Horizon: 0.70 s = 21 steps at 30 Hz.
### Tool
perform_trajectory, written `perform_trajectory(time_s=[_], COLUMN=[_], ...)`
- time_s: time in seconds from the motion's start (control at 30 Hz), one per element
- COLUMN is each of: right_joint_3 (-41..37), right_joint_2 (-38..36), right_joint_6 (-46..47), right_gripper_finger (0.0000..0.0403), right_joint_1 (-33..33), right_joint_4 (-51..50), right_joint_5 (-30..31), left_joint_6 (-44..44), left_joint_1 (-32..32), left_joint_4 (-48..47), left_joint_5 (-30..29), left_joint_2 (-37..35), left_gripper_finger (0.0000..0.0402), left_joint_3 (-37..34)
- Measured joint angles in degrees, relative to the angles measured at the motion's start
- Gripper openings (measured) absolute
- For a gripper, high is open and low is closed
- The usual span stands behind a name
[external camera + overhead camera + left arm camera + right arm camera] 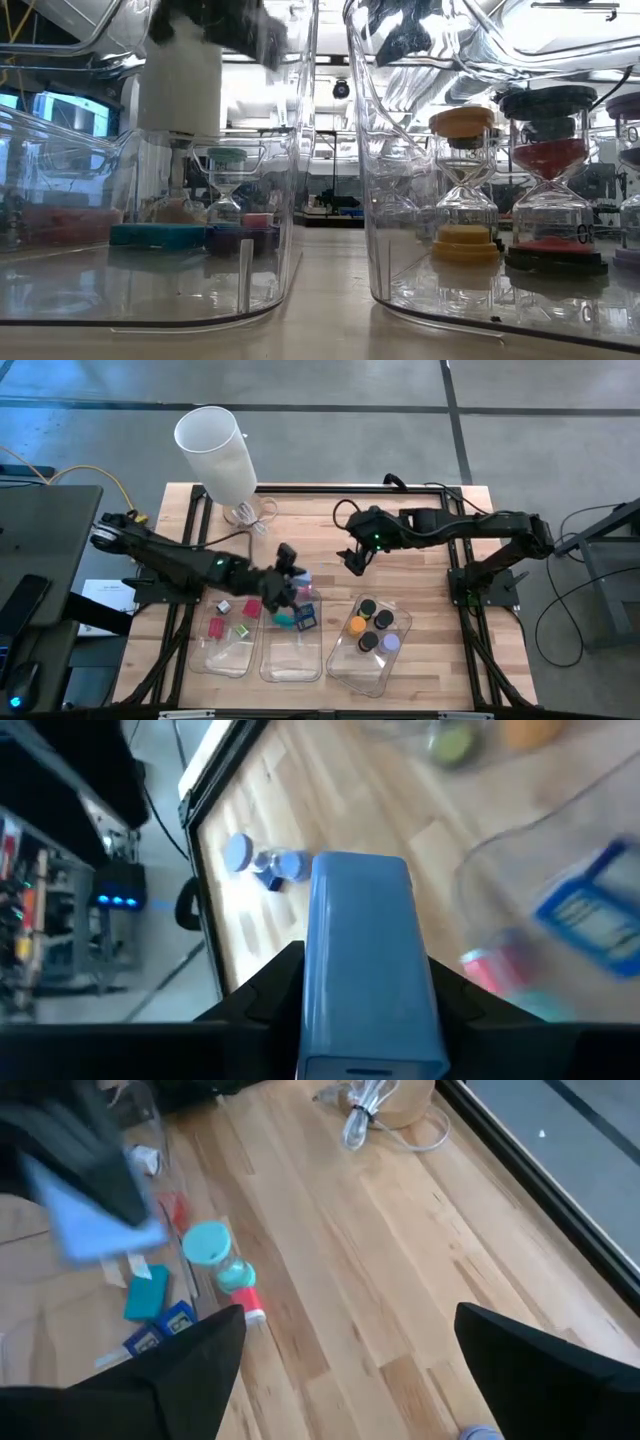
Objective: Pick & Place Office items
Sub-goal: Put the purple adapter into the left bin
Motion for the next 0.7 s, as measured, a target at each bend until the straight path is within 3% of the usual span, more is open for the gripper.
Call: perform_trajectory(time_s=[0.37, 0.7], right_joint_3=[-0.04, 0.07], right_joint_2=[0.01, 2.78], right_joint_6=[2.67, 4.2], right_gripper_finger=[0.0348, 0.0348], right_joint_1=[5.23, 8.99], right_joint_4=[3.49, 12.36], right_joint_5=[4.55, 10.81], left_joint_6=[-48.2, -83.39], left_joint_1=[-16.93, -30.39], left_joint_4=[-17.72, -32.72], left_joint_5=[-0.62, -1.37], left_joint_2=[-11.17, -9.97], left_gripper_finger=[0.012, 0.0121], left_joint_3=[0.02, 0.02])
